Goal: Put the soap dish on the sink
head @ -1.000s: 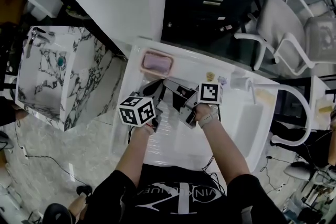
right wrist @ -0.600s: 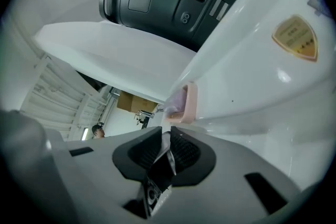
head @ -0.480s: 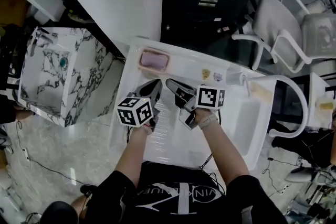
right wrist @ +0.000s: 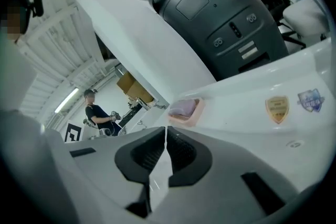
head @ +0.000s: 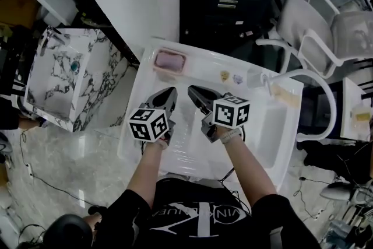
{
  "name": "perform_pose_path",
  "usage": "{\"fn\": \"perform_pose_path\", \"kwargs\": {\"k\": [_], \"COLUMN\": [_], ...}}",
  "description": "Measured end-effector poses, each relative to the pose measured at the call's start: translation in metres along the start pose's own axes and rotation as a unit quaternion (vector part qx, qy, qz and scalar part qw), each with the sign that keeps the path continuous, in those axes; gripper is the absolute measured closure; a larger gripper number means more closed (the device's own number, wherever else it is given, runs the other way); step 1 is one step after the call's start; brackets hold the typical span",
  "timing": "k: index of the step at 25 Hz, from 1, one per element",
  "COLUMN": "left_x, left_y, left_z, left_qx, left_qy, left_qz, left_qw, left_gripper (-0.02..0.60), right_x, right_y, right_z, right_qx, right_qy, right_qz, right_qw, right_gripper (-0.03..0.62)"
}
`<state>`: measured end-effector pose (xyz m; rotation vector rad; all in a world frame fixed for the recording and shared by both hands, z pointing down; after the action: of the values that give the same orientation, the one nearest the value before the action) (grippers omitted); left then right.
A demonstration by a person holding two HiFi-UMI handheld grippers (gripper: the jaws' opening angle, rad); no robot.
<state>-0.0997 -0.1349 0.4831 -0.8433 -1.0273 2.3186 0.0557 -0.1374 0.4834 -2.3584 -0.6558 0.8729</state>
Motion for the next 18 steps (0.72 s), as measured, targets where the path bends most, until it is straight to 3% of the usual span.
{"fn": "perform_pose_path", "kwargs": {"k": [4, 9, 18], "left_x": [0.016, 0.036, 0.071], "left_y": [0.000, 0.002, -0.005], "left_z": [-0.009, -0.021, -0.050], "left_qx": [-0.024, -0.037, -0.071], "left_qy": [0.008, 0.011, 0.021], "left_qz": [-0.010, -0.037, -0.062], "left_qw": [0.9996, 0.9986, 0.9953], "left_gripper": [0.568, 0.568, 0.568], "right_x": [0.016, 0.037, 0.084], "right_y": [-0.001, -0.004, -0.020], "right_z": [0.008, 0.026, 0.038], "right_qx": [0.091, 0.194, 0.237], "right_qy": [-0.033, -0.064, -0.096], "right_qz": [-0.022, -0.048, -0.088], "right_qw": [0.995, 0.978, 0.963], "right_gripper": [0.563, 0.563, 0.563]}}
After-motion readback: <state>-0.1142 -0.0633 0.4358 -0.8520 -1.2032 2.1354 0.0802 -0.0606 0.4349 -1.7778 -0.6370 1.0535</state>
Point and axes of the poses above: the fingertips, and each gripper's own axes: x backward along the fingers, z to its left, y out of its top, the point moved 7 cm from there along x, backward along the fingers, and after that the axes turned 7 degrees about -y, right-handed, at the moved point
